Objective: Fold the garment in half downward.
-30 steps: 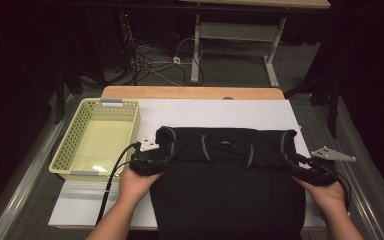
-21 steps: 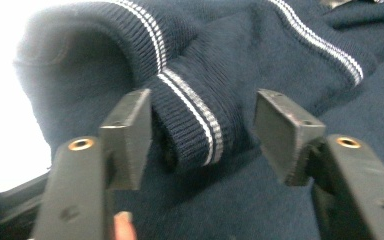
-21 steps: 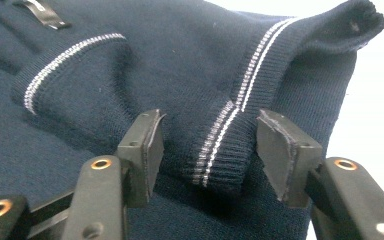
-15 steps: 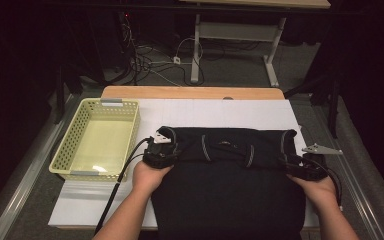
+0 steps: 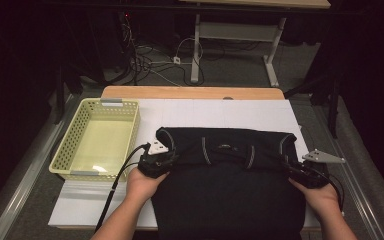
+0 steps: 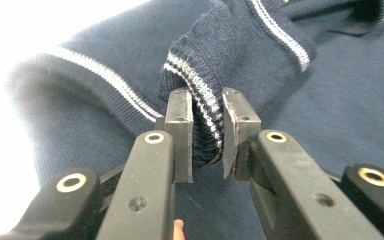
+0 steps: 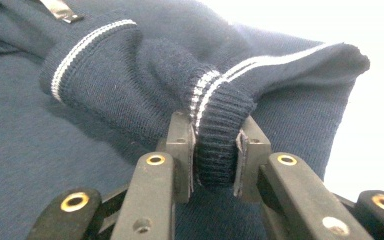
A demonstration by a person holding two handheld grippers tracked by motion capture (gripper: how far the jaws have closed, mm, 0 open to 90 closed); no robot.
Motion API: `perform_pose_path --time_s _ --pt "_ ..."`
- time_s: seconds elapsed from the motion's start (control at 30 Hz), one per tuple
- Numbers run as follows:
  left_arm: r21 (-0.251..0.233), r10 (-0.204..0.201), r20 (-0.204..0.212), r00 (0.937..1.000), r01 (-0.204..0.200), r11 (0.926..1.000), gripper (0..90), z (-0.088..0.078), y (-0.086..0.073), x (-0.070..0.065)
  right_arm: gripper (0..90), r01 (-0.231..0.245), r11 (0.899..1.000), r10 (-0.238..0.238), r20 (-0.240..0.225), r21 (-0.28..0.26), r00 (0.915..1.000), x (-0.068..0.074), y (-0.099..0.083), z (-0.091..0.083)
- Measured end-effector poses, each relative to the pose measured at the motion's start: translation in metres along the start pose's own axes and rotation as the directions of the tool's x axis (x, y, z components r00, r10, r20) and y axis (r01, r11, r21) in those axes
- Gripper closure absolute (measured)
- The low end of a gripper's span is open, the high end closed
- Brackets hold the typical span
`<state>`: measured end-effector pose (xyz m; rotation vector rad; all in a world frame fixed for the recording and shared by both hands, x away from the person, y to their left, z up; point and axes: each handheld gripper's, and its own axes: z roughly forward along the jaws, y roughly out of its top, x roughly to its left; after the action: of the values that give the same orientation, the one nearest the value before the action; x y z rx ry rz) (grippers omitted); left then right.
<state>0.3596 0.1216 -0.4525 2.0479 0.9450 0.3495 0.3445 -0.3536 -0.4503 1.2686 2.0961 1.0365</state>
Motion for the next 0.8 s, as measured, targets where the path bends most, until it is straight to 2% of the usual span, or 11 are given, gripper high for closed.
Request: perform_pose_path --time_s 0.23,0.3,0.43,0.53,0.6,0.67,0.8 --pt "-0.008 0.048 0.042 0.998 -0.048 0.9988 75.3 -0.022 -0.014 -0.017 74.7 0.013 0.998 -0.013 -0.004 -0.056 0.9999 0.01 -0.016 -0.026" --pt "-0.012 0.05 0.059 0.997 -0.049 0.9987 75.2 -0.029 -0.019 -0.021 74.8 0.012 0.998 -0.013 -0.005 -0.063 0.9999 0.013 -0.022 -0.032" --pt "-0.007 0.072 0.078 0.9944 -0.071 0.9974 75.1 -0.039 -0.029 -0.031 74.6 0.027 0.997 -0.027 0.001 -0.068 0.9996 0.022 -0.035 -0.043" --pt "-0.009 0.068 0.092 0.9934 -0.067 0.9977 75.0 -0.046 -0.038 -0.036 73.0 0.039 0.997 -0.039 0.0 -0.065 0.9992 0.028 -0.044 -0.049" --pt "0.003 0.088 0.088 0.9923 -0.088 0.9961 74.5 -0.048 -0.042 -0.04 69.3 0.035 0.998 -0.036 -0.008 -0.06 0.9993 0.031 -0.049 -0.052" --pt "0.03 0.1 0.09 0.991 -0.103 0.9943 71.6 -0.046 -0.045 -0.042 64.3 0.025 0.997 -0.026 -0.016 -0.071 0.9995 0.031 -0.05 -0.054" --pt "0.03 0.043 0.087 0.9952 -0.046 0.9985 54.6 -0.043 -0.044 -0.04 60.6 0.01 0.996 -0.011 -0.019 -0.094 0.9998 0.031 -0.045 -0.06"
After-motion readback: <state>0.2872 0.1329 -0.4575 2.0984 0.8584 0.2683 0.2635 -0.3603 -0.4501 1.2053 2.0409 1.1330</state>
